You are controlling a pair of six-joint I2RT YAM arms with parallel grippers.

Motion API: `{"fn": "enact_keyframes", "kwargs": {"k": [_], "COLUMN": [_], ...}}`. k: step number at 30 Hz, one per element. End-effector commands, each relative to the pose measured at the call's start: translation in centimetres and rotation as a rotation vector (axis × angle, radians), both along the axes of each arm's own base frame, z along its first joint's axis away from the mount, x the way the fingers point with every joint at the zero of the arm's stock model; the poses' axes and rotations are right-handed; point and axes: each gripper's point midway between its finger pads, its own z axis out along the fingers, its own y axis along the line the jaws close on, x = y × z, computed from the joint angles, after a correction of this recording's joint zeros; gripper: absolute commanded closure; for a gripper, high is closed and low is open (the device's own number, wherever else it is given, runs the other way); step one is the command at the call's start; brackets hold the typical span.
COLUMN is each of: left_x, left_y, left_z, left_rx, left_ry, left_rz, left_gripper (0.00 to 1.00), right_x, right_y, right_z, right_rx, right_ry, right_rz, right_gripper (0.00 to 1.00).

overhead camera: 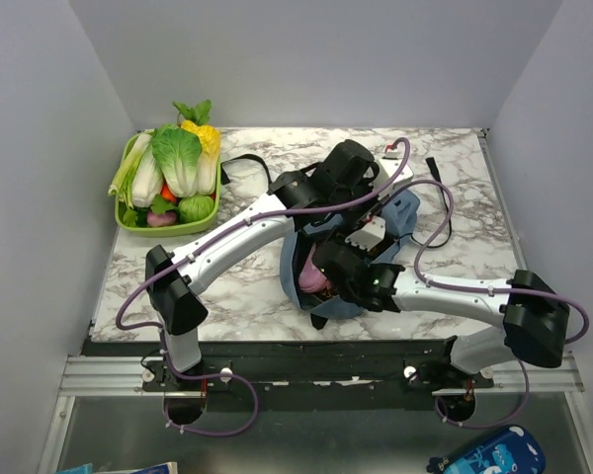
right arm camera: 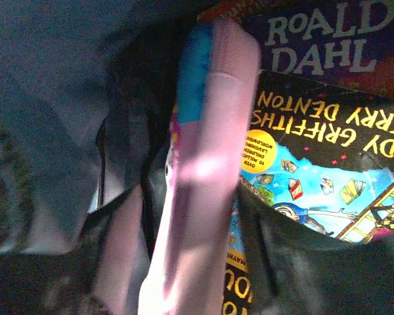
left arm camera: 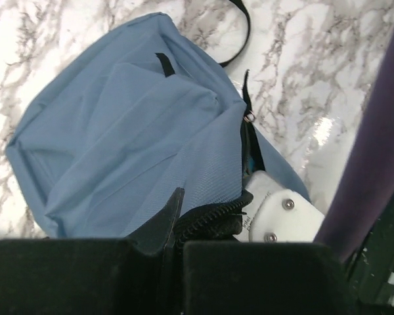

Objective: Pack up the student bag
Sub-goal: Place the stationery in the student bag.

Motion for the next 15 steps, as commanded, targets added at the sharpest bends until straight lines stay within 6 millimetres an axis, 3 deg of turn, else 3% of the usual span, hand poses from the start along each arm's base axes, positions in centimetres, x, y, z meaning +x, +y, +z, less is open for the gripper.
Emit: {"fn": "enact_keyframes", "kwargs": {"k": [1, 2, 3, 5, 7, 9, 11, 15], "left_x": [-6.6, -6.5, -6.5, -6.2, -6.0, -5.8, -5.7, -5.6], "left_y": [-2.1, -2.1, -2.1, -2.1, -2.0, -1.9, -2.0, -2.1], "left_z": [6.4, 6.3, 6.3, 6.3, 6.3, 6.4, 6.3, 6.3], "left_rx": [-0.207, -0.205, -0.206, -0.205, -0.207, -0.209, -0.206, -0.204], "left_ry": [0.068, 0.071, 0.072, 0.073, 0.077, 0.074, 0.072, 0.073], "left_rz": [-0.179, -0.176, -0.176, -0.167, -0.163, -0.156, -0.154, -0.152], "left_gripper": [1.0, 1.0, 1.0, 1.0, 1.0, 1.0, 1.0, 1.0], "right_x": [0.0, -0.1, -0.4, -1.2, -2.3, -3.5, -4.7, -8.0], "right_y": [1.4, 1.9, 1.7, 1.8, 1.2, 1.0, 0.5, 1.8], "right_z": [1.8, 3.5, 3.1, 4.6, 3.8, 4.4, 3.1, 1.9], "right_rx": [0.032, 0.083, 0.044, 0.077, 0.066, 0.094, 0.061, -0.011], "right_ry": [-0.099, -0.142, -0.155, -0.195, -0.195, -0.218, -0.194, -0.152], "right_rz": [0.142, 0.177, 0.218, 0.263, 0.297, 0.342, 0.369, 0.483], "right_gripper": [0.26, 0.22, 0.19, 0.16, 0.16, 0.18, 0.26, 0.45]}}
